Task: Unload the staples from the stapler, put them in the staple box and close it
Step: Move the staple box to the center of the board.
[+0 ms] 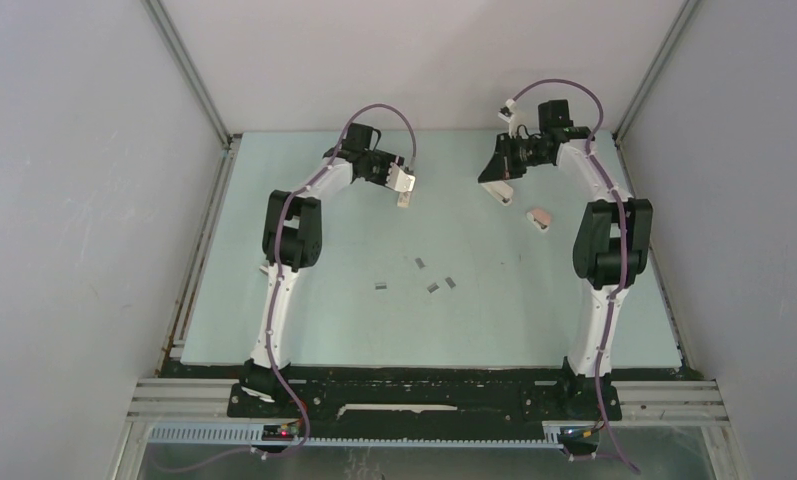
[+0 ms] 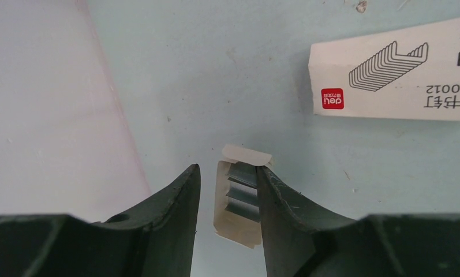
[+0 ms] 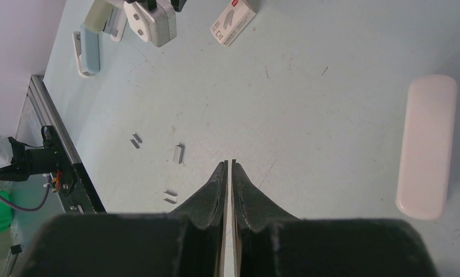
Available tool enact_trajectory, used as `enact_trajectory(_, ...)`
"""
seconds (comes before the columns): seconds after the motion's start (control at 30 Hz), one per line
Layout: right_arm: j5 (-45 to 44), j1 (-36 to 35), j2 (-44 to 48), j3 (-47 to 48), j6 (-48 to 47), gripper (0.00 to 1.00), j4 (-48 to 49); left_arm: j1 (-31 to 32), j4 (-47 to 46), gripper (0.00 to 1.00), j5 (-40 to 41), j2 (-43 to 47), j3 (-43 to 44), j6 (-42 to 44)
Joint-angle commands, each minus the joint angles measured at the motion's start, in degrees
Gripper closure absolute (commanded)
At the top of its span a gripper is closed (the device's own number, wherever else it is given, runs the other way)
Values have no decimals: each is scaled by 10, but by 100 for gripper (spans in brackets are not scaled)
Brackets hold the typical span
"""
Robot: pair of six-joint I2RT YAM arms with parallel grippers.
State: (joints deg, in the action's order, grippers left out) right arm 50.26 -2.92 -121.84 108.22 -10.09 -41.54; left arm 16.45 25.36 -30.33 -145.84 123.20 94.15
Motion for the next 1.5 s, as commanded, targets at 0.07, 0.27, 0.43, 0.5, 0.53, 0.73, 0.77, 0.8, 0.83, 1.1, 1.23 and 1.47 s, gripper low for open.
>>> enact_trajectory(0.07, 14, 4, 48, -7, 4, 88, 22, 2, 12, 53, -23, 32, -21, 12)
enact_trajectory(0.27, 16, 5, 44, -2, 6, 88, 26, 0, 25, 53, -28, 36, -20, 10)
enact_trajectory(0.43, 17, 6, 43, 0, 7, 88, 27, -2, 46, 53, -35, 44, -25, 14)
enact_trajectory(0.5, 16, 6, 42, -1, 7, 88, 27, -2, 51, 53, -35, 48, -30, 17)
enact_trajectory(0.53, 15, 6, 43, -1, 7, 88, 28, -3, 52, 54, -35, 51, -32, 17)
enact_trajectory(0.73, 15, 5, 44, -4, 7, 88, 28, -6, 31, 56, -44, 56, -40, -3)
enact_trajectory(0.77, 14, 6, 45, -5, 7, 88, 28, -7, 19, 56, -47, 56, -43, -17)
enact_trajectory(0.8, 14, 6, 46, -6, 7, 88, 28, -7, 10, 57, -50, 57, -44, -26)
enact_trajectory(0.83, 14, 6, 46, -7, 7, 88, 29, -8, 4, 57, -53, 57, -43, -32)
enact_trajectory(1.1, 14, 5, 47, -10, 7, 88, 30, -9, 42, 57, -54, 71, -55, -17)
enact_trajectory(1.23, 15, 6, 47, -11, 8, 88, 32, -11, 63, 57, -54, 83, -64, -10)
enact_trajectory(1.47, 14, 5, 51, -22, 12, 88, 40, -15, 64, 58, -50, 92, -77, -6)
